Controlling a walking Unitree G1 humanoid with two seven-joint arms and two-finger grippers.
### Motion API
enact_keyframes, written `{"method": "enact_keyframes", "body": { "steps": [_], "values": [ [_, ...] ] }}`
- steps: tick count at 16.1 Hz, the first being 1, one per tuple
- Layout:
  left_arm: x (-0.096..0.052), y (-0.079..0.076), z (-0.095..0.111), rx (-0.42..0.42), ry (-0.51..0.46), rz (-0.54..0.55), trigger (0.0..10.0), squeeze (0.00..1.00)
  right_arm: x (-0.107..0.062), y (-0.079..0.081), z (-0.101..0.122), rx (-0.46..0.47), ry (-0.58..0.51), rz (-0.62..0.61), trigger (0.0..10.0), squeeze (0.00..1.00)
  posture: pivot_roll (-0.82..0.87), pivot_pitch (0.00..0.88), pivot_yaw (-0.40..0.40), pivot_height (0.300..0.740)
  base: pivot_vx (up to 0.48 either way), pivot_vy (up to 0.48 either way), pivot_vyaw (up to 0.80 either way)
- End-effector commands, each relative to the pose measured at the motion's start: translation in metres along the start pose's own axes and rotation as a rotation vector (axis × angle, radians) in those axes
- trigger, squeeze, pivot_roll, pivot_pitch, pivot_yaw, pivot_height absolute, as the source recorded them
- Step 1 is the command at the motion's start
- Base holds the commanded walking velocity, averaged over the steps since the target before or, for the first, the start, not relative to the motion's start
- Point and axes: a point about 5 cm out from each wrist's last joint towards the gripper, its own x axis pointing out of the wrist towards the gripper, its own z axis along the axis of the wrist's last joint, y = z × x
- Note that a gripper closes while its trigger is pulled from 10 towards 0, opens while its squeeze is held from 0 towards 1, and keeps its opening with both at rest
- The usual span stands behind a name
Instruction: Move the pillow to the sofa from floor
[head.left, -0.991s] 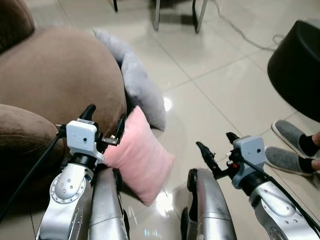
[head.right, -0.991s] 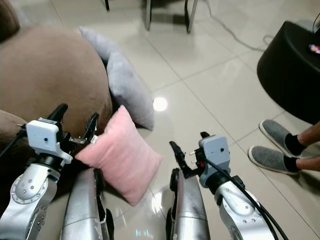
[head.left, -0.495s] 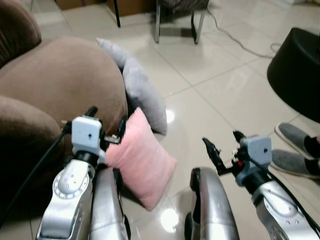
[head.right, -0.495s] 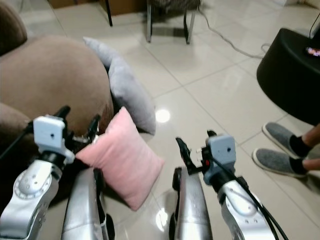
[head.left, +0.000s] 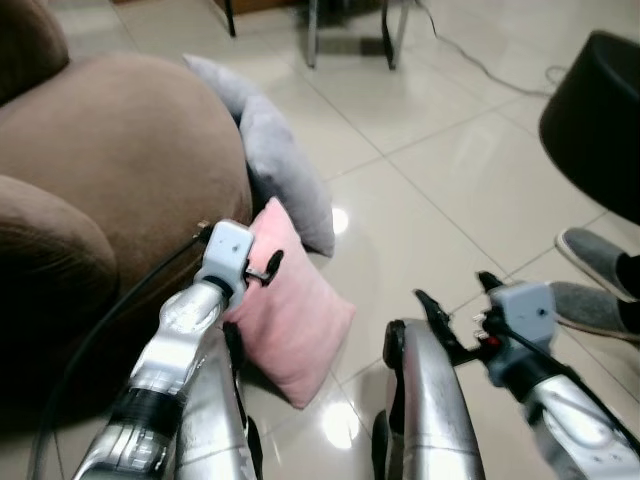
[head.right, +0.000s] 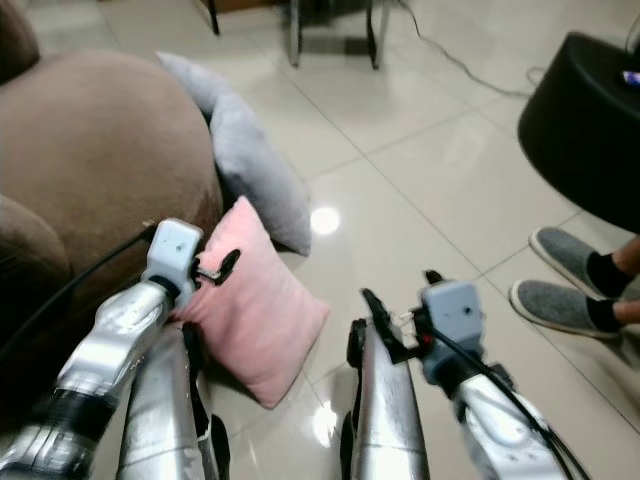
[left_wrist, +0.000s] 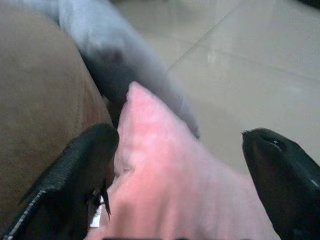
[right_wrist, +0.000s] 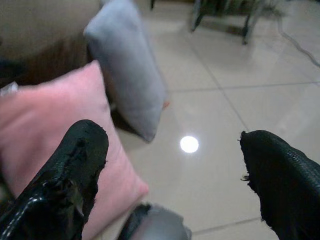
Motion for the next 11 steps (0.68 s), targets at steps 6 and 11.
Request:
{"method": "enact_keyframes", "body": {
  "steps": [6,11],
  "values": [
    [0.005,0.021,-0.051,0.051,0.244,0.095,10.0,0.00,-0.026,-0.008,0.008,-0.034,0.049,0.012,10.0,0.00,-0.14,0.307,-0.034,0.451,0.000,0.000,0.00],
    [0.006,0.057,-0.027,-0.011,0.066,0.286,10.0,0.00,-0.044,-0.007,0.017,-0.034,0.073,0.004,10.0,0.00,-0.16,0.375,-0.055,0.451,0.000,0.000,0.00]
  ]
}}
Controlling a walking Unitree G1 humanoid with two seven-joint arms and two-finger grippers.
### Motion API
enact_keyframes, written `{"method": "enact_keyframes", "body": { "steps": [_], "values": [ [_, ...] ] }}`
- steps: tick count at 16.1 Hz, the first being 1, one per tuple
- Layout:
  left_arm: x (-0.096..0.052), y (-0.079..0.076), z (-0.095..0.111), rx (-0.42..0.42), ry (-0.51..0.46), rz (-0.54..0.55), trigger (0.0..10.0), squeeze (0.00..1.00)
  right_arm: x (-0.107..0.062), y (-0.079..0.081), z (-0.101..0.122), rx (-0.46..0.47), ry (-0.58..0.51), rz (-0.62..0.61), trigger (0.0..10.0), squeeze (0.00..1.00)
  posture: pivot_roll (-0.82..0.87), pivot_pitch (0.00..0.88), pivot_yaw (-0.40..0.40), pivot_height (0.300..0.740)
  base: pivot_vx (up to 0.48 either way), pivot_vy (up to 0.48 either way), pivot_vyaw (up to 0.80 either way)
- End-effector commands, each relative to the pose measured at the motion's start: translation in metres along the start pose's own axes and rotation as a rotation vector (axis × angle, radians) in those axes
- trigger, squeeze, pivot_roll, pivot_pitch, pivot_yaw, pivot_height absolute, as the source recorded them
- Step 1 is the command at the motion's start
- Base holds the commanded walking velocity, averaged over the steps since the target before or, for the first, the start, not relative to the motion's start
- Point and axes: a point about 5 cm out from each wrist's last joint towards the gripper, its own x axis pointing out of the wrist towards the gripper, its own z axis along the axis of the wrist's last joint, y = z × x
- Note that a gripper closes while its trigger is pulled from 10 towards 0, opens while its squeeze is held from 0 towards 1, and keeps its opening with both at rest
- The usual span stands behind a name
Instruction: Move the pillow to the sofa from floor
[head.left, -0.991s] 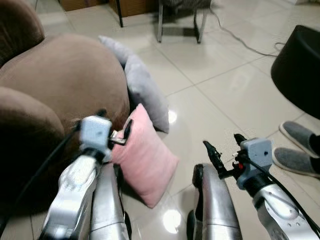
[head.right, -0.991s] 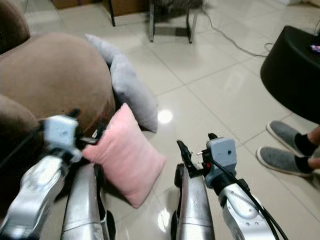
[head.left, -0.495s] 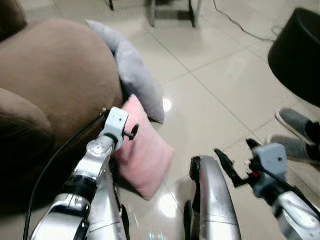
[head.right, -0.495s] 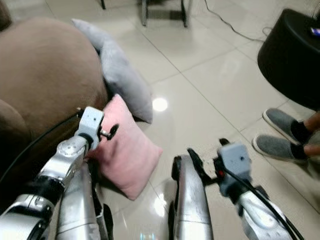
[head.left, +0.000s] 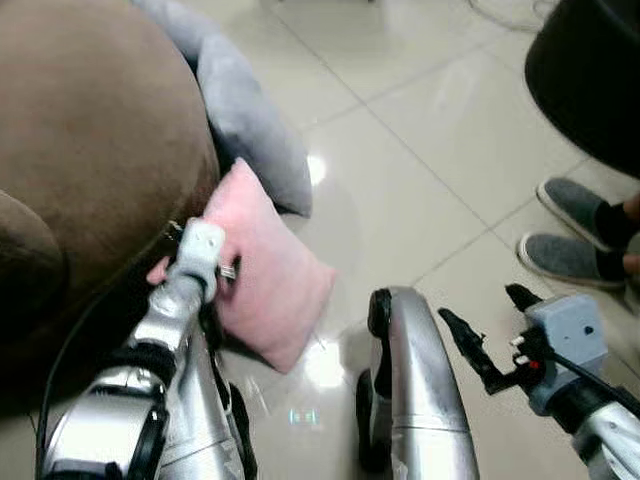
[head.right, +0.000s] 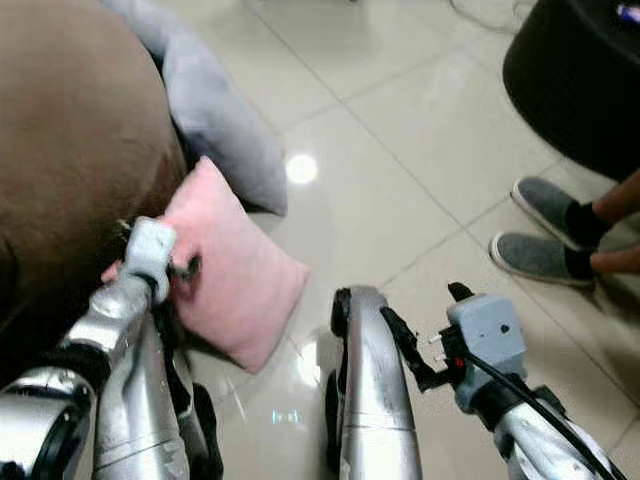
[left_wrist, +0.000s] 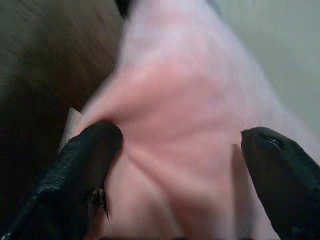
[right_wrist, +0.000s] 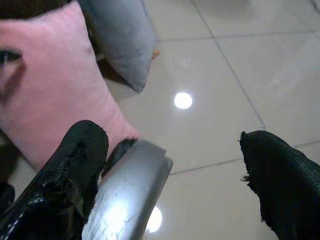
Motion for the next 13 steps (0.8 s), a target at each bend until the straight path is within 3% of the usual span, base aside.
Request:
{"method": "enact_keyframes", "body": {
  "steps": [1,4,6,7,9,13],
  "values": [
    [-0.001,0.016,0.002,-0.026,-0.030,0.084,10.0,0.00,-0.006,0.000,0.000,0.006,0.020,-0.001,10.0,0.00,-0.16,0.380,-0.057,0.451,0.000,0.000,0.00],
    [-0.009,0.020,-0.026,0.171,0.134,0.060,10.0,0.00,-0.011,0.005,-0.003,0.016,0.050,0.018,10.0,0.00,-0.16,0.378,-0.067,0.451,0.000,0.000,0.00],
    [-0.013,0.016,-0.038,0.239,0.189,0.008,10.0,0.00,-0.012,0.005,-0.002,0.017,0.051,0.019,10.0,0.00,-0.17,0.380,-0.068,0.451,0.000,0.000,0.00],
    [-0.013,0.013,-0.038,0.258,0.189,-0.029,7.5,0.00,-0.012,0.004,0.000,0.017,0.051,0.019,10.0,0.00,-0.17,0.382,-0.067,0.451,0.000,0.000,0.00],
    [-0.012,0.008,-0.039,0.303,0.199,-0.065,0.0,0.00,-0.013,0.003,0.000,0.014,0.052,0.014,10.0,0.00,-0.17,0.382,-0.065,0.451,0.000,0.000,0.00],
    [-0.010,0.001,-0.036,0.366,0.183,-0.110,0.0,0.00,-0.011,0.004,0.001,0.015,0.052,0.012,10.0,0.00,-0.16,0.375,-0.066,0.451,0.000,0.000,0.00]
  ]
}}
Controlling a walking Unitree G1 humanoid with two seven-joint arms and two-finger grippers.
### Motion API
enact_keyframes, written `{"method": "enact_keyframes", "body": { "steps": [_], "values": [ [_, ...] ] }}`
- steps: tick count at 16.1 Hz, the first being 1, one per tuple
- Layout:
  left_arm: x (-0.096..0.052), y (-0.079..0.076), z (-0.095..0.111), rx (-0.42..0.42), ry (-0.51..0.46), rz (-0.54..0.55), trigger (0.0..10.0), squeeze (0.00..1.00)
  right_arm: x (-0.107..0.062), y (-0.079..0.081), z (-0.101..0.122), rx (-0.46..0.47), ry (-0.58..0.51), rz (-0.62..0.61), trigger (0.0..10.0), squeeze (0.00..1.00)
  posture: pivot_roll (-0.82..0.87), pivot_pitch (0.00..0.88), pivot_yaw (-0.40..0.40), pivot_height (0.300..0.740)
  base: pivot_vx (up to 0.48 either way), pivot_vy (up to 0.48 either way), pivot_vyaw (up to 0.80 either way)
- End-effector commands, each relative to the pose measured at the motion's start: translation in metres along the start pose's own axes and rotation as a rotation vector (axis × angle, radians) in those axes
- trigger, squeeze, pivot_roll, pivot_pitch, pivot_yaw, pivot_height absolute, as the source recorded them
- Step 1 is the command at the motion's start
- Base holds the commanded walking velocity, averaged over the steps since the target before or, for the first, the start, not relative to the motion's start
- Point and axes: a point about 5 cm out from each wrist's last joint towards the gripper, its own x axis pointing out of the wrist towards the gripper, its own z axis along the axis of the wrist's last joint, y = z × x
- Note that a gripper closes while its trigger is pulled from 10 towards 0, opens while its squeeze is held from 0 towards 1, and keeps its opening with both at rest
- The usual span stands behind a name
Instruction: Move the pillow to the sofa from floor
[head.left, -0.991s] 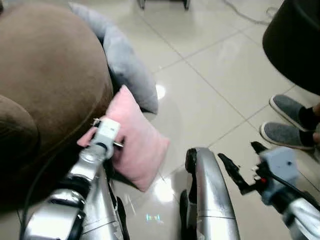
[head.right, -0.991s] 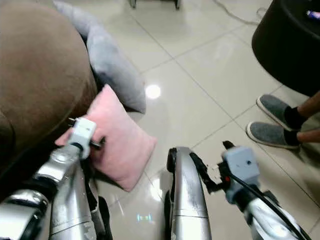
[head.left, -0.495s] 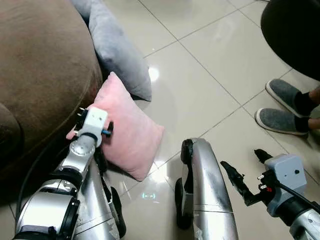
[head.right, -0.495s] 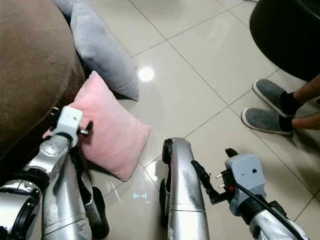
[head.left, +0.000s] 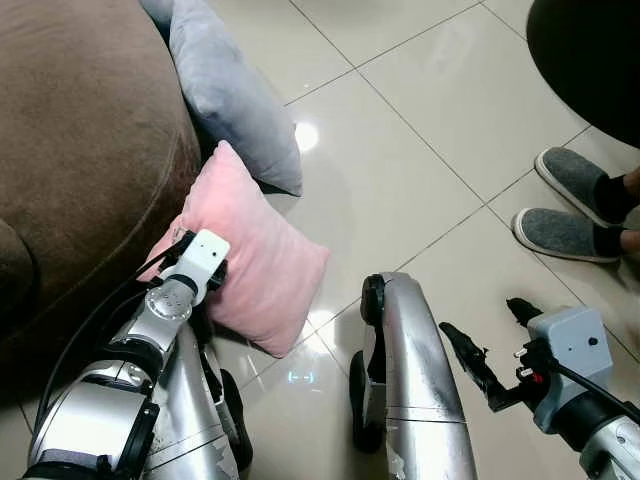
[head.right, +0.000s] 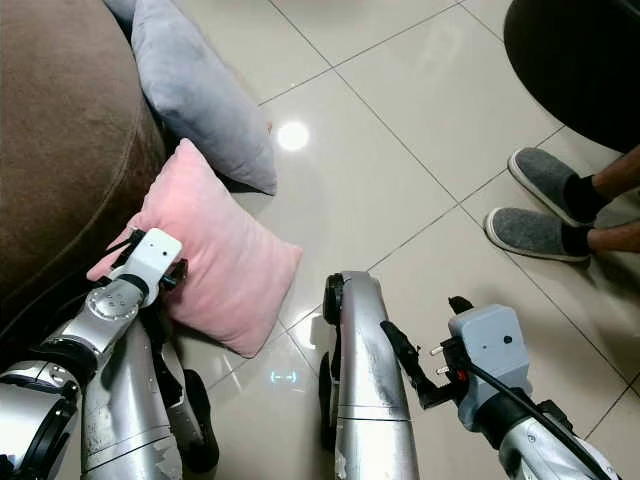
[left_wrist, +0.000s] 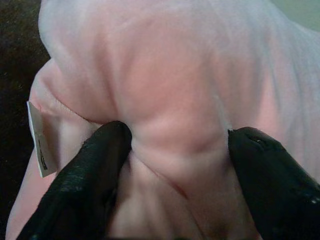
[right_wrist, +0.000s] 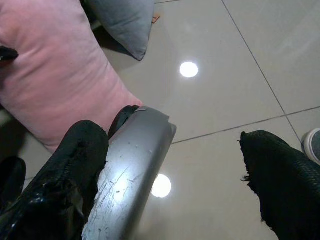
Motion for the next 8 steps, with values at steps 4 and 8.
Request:
{"method": "enact_keyframes", "body": {
  "steps": [4,8],
  "values": [
    [-0.0044,-0.0082,-0.0165,0.018,0.064,-0.061,0.0,0.00,-0.0021,0.0004,0.0001,-0.001,0.014,0.010,10.0,0.00,-0.16,0.370,-0.063,0.451,0.000,0.000,0.00],
    [-0.0045,-0.0072,-0.0168,0.013,0.064,-0.061,0.0,0.00,-0.0053,-0.0001,0.0009,-0.018,0.027,0.095,10.0,0.00,-0.16,0.365,-0.063,0.451,0.000,0.000,0.00]
  ]
}}
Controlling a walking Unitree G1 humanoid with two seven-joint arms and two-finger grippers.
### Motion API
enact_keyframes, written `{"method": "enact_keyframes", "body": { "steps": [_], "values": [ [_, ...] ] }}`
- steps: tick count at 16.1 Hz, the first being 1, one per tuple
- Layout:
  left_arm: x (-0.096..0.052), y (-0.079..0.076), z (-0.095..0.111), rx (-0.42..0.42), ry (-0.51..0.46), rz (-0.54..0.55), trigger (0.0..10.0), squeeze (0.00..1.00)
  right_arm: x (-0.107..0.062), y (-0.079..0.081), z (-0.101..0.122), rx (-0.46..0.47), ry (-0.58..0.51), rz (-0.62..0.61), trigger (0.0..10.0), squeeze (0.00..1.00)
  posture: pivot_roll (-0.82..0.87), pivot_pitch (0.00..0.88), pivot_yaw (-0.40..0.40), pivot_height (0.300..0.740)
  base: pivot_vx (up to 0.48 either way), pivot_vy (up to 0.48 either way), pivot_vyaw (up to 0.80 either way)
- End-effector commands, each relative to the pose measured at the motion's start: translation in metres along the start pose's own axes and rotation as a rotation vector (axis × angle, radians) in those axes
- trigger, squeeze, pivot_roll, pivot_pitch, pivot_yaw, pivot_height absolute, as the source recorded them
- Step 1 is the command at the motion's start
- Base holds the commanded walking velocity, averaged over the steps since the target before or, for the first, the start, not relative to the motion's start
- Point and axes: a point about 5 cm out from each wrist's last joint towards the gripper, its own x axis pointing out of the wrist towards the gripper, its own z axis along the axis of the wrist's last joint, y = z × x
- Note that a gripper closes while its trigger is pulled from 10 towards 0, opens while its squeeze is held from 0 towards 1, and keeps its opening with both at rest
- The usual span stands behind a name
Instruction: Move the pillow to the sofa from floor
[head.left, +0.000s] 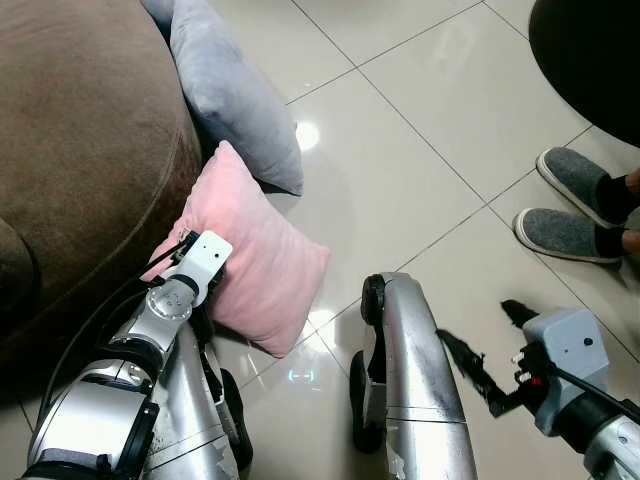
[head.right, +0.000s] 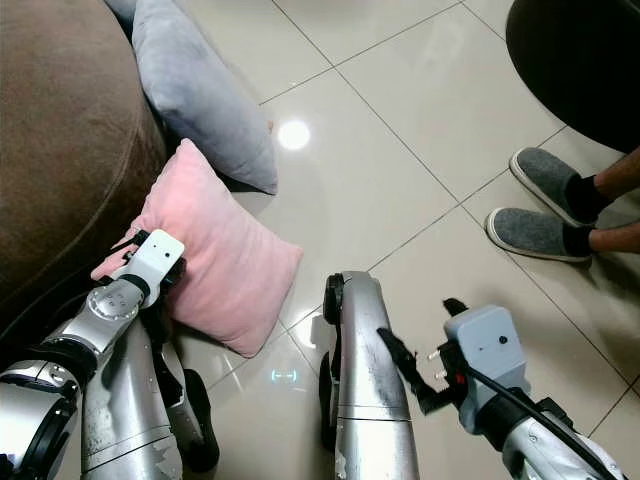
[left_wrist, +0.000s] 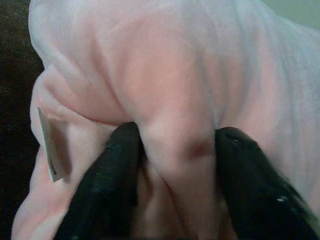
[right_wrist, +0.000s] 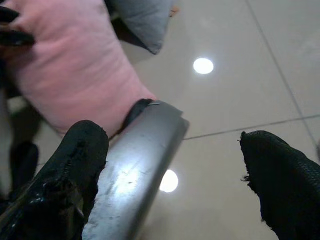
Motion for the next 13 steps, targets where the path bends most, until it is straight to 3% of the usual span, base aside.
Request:
{"method": "enact_keyframes", "body": {
  "steps": [1,5,13],
  "values": [
    [-0.004,-0.007,-0.017,-0.002,0.063,-0.033,0.0,0.00,-0.004,-0.001,0.002,0.018,-0.006,0.021,10.0,0.00,-0.16,0.365,-0.063,0.451,0.000,0.000,0.00],
    [-0.004,-0.007,-0.014,-0.013,0.052,-0.038,0.0,0.00,-0.008,0.007,0.020,0.071,-0.085,0.252,10.0,0.00,-0.16,0.365,-0.061,0.451,0.000,0.000,0.00],
    [-0.003,-0.009,-0.014,-0.017,0.051,-0.044,0.0,0.00,-0.008,-0.002,0.017,0.051,-0.055,0.203,10.0,0.00,-0.16,0.357,-0.062,0.451,0.000,0.000,0.00]
  ]
}}
